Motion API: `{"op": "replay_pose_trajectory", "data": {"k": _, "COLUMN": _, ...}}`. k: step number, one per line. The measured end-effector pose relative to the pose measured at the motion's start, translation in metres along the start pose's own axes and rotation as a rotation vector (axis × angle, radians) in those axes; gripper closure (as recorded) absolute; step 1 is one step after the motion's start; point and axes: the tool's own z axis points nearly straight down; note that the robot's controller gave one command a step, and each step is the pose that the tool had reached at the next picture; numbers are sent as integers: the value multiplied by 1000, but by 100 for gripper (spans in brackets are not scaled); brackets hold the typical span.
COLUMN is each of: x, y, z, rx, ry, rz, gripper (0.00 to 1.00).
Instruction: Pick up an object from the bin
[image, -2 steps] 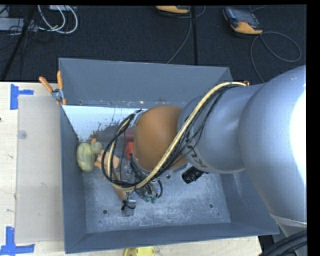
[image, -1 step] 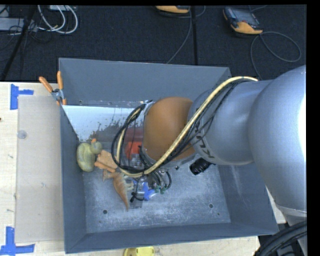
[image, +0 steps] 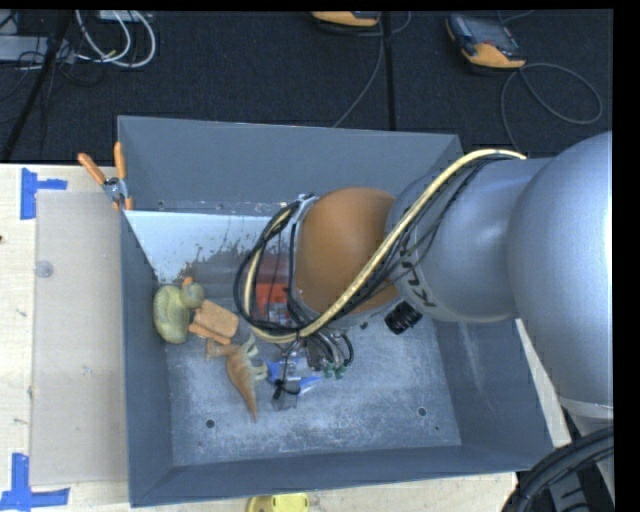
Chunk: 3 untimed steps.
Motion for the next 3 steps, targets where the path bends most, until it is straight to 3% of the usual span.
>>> {"op": "replay_pose_trajectory", "data": {"k": 1, "x": -20, "y": -28, "z": 36, "rx": 0, "ry": 1, "rz": -266, "gripper": 0}}
{"op": "replay_pose_trajectory", "data": {"k": 2, "x": -37, "y": -67, "z": 42, "rx": -1, "ry": -2, "rz": -274, "gripper": 100}}
{"op": "replay_pose_trajectory", "data": {"k": 3, "x": -37, "y": -67, "z": 41, "rx": -1, "ry": -2, "rz": -274, "gripper": 100}}
